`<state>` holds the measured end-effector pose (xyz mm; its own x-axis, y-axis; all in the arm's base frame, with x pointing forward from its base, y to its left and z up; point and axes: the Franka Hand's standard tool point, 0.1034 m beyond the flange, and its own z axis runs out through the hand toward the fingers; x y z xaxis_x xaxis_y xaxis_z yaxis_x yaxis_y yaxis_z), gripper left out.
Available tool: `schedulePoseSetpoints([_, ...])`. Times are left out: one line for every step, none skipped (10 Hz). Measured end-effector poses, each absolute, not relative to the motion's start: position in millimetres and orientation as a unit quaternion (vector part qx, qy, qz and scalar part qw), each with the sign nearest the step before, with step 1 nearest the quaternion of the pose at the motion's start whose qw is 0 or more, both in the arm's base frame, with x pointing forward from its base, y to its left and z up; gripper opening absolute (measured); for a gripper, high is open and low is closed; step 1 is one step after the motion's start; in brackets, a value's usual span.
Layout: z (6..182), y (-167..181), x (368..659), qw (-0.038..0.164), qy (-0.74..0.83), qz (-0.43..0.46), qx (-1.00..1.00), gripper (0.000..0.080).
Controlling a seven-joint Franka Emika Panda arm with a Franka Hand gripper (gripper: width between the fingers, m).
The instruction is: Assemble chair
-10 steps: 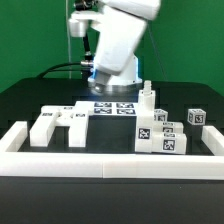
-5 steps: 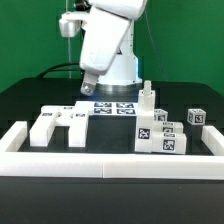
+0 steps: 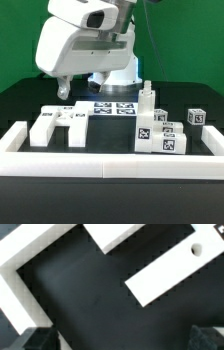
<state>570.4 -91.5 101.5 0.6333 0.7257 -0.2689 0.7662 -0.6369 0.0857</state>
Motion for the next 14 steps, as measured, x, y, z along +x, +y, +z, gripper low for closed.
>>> schedulePoseSetpoints([101.5, -90, 571, 0.099, 0.383, -0.101, 0.913, 0.0649])
schedulePoseSetpoints([101.4, -89, 571, 0.102, 0.357, -0.098, 0.923, 0.0649])
schedulePoseSetpoints([101.1, -89, 570, 0.101, 0.322, -0.094, 0.937, 0.0649])
schedulePoseSetpoints([99.8, -94, 565, 0.085, 0.267, -0.088, 0.956, 0.0649])
schedulePoseSetpoints([96.3, -104, 558, 0.069, 0.217, -0.088, 0.970, 0.0649])
schedulePoseSetpoints([89.8, -111, 552, 0.050, 0.175, -0.090, 0.979, 0.0649])
schedulePoseSetpoints([86.3, -104, 553, 0.054, 0.136, -0.086, 0.985, 0.0649])
schedulePoseSetpoints([86.2, -99, 554, 0.052, 0.116, -0.084, 0.988, 0.0649])
schedulePoseSetpoints([85.9, -100, 553, 0.052, 0.106, -0.083, 0.990, 0.0649])
schedulePoseSetpoints([85.8, -99, 553, 0.052, 0.107, -0.084, 0.989, 0.0649])
schedulePoseSetpoints([84.8, -101, 551, 0.046, 0.111, -0.083, 0.989, 0.0649])
schedulePoseSetpoints([81.4, -111, 543, 0.027, 0.102, -0.079, 0.991, 0.0649])
schedulePoseSetpoints([75.3, -119, 535, 0.018, 0.100, -0.077, 0.992, 0.0649])
schedulePoseSetpoints([68.6, -121, 529, 0.012, 0.100, -0.080, 0.992, 0.0649])
